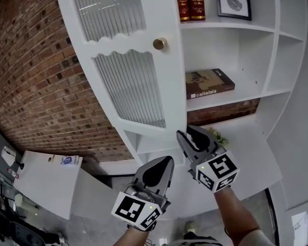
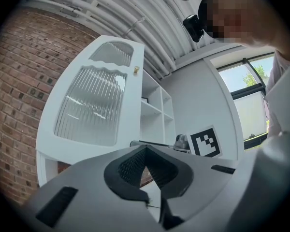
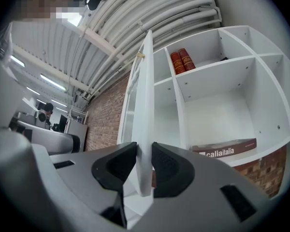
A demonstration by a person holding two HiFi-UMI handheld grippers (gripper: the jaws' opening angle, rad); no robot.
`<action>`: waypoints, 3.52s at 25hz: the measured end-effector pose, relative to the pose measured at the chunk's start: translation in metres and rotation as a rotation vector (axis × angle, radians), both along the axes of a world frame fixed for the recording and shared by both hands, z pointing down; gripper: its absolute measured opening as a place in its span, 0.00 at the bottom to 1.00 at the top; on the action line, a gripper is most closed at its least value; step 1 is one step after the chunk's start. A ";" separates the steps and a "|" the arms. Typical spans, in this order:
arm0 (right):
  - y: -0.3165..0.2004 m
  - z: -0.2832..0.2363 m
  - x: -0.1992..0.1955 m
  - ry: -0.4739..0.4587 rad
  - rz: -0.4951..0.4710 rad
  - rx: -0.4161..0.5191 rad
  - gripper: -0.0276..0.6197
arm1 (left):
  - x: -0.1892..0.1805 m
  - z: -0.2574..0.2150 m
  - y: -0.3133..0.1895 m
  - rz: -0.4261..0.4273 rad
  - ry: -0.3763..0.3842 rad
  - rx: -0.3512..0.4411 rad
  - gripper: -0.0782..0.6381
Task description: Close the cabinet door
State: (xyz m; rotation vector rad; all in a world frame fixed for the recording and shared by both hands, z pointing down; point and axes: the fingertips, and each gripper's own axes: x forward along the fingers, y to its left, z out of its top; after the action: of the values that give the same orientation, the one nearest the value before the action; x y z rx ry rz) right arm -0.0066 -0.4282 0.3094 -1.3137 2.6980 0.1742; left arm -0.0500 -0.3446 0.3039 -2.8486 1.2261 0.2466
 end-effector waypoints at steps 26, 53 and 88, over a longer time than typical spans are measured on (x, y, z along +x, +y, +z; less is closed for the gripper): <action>-0.091 0.000 0.021 0.069 0.089 0.080 0.26 | 0.034 0.007 -0.077 -0.121 0.008 -0.008 0.12; -0.126 -0.002 0.023 0.095 0.146 0.091 0.27 | 0.029 0.015 -0.095 -0.151 0.015 -0.030 0.12; 0.041 0.020 -0.012 0.030 0.251 -0.005 0.07 | -0.044 0.021 0.022 -0.003 0.039 -0.046 0.12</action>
State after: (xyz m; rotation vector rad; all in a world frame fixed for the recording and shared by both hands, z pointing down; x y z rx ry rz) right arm -0.0182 -0.3875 0.3297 -1.6616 2.5490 0.2135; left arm -0.0941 -0.3225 0.3248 -2.8943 1.2585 0.2784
